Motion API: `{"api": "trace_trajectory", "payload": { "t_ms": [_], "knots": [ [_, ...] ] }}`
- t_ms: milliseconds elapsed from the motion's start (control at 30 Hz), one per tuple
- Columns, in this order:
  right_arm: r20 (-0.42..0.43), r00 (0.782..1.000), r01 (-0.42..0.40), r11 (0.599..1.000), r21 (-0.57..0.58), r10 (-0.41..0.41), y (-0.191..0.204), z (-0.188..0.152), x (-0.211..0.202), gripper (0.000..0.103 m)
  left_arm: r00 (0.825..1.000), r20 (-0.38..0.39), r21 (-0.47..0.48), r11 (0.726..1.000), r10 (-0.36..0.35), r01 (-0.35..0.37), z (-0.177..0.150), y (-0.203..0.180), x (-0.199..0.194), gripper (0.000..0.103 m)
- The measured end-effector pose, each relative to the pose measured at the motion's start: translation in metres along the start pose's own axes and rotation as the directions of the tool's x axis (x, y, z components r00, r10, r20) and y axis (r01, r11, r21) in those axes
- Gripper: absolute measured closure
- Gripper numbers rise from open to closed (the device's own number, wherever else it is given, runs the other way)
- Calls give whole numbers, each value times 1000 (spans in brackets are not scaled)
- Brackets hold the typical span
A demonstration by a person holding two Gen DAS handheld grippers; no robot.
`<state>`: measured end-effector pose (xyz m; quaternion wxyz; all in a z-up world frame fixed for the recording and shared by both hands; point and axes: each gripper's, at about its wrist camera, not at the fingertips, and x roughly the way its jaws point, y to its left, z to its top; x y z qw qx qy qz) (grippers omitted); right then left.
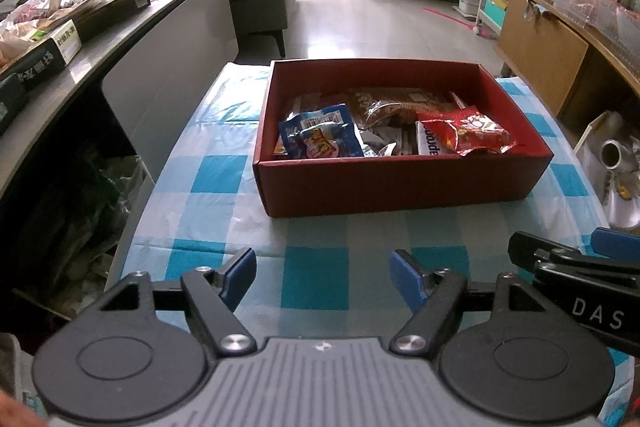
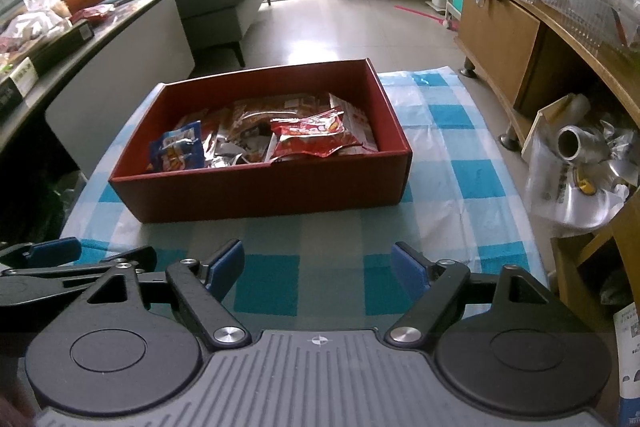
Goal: Organize snacks
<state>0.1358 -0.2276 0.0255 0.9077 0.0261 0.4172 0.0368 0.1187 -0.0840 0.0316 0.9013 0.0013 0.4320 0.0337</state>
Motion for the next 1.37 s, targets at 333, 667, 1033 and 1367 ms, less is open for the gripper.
{"api": "trace_trajectory", "payload": {
  "t_ms": [333, 667, 1033, 1367],
  "knots": [
    [1, 1000, 2, 1000, -3, -2, 2, -6, -5, 18, 1000, 2, 8, 1000, 6, -6, -12, 1, -8, 35],
    [0, 1000, 5, 1000, -7, -5, 3, -16, -9, 18, 1000, 2, 18, 1000, 12, -12, -21, 1, -15, 35],
    [1, 1000, 5, 1000, -7, -5, 3, -20, -12, 18, 1000, 1, 21, 1000, 12, -12, -27, 2, -18, 35],
    [1, 1000, 5, 1000, -8, -5, 3, -25, -14, 18, 1000, 2, 25, 1000, 16, -16, -29, 2, -20, 35]
  ]
}}
